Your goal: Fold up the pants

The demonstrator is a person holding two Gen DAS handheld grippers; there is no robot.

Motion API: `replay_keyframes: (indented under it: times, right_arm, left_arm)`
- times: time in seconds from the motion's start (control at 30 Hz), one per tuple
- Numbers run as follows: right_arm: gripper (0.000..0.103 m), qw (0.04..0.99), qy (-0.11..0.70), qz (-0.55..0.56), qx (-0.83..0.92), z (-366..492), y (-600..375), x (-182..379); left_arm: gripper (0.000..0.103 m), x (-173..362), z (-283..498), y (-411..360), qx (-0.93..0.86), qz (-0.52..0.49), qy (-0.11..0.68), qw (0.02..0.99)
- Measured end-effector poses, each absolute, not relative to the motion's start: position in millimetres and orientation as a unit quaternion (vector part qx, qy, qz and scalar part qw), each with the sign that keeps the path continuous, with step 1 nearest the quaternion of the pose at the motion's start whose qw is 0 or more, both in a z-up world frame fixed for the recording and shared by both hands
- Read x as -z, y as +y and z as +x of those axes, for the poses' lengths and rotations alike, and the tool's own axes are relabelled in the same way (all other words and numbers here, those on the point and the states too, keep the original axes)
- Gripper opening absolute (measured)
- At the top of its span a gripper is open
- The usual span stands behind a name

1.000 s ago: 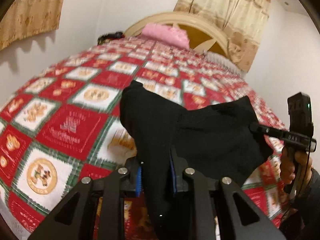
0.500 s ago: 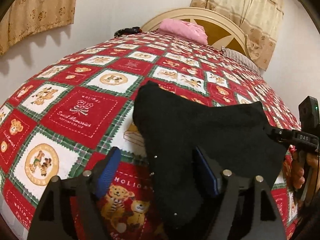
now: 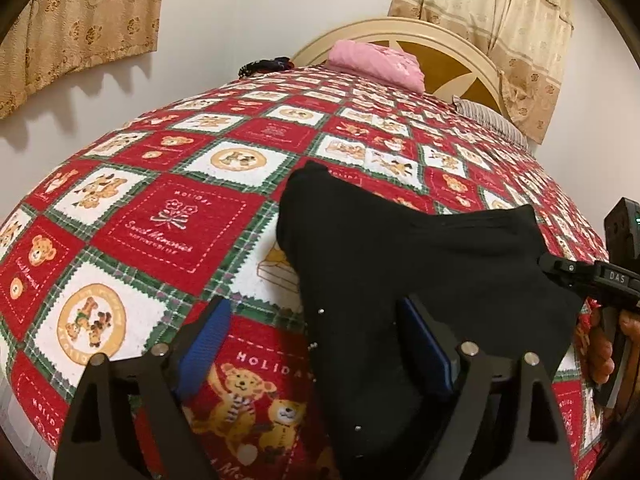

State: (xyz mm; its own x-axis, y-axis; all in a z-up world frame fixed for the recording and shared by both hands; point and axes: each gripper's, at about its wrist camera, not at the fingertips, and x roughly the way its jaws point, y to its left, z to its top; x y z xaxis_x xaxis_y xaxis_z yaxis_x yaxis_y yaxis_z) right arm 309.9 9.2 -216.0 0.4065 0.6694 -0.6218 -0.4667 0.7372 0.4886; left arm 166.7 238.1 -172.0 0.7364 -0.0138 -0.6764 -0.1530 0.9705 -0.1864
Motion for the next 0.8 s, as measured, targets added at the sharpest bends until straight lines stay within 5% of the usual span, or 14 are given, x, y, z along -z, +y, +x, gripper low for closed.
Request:
replay_keyframes:
  times: [0.27, 0.8]
  right_arm:
    - [0.064, 0.858, 0.412, 0.101, -0.291, 291.7, 0.5, 206.4]
    - [0.066, 0.908, 0.332, 0.075, -0.243, 150.7, -85.9, 129.1]
  left_arm:
    - [0.098, 169.1, 161.5, 241.2, -0.049, -0.126, 0.366, 0.921]
    - [0.098, 104.4, 72.5, 196.5, -0.046, -0.122, 0.308, 0.943]
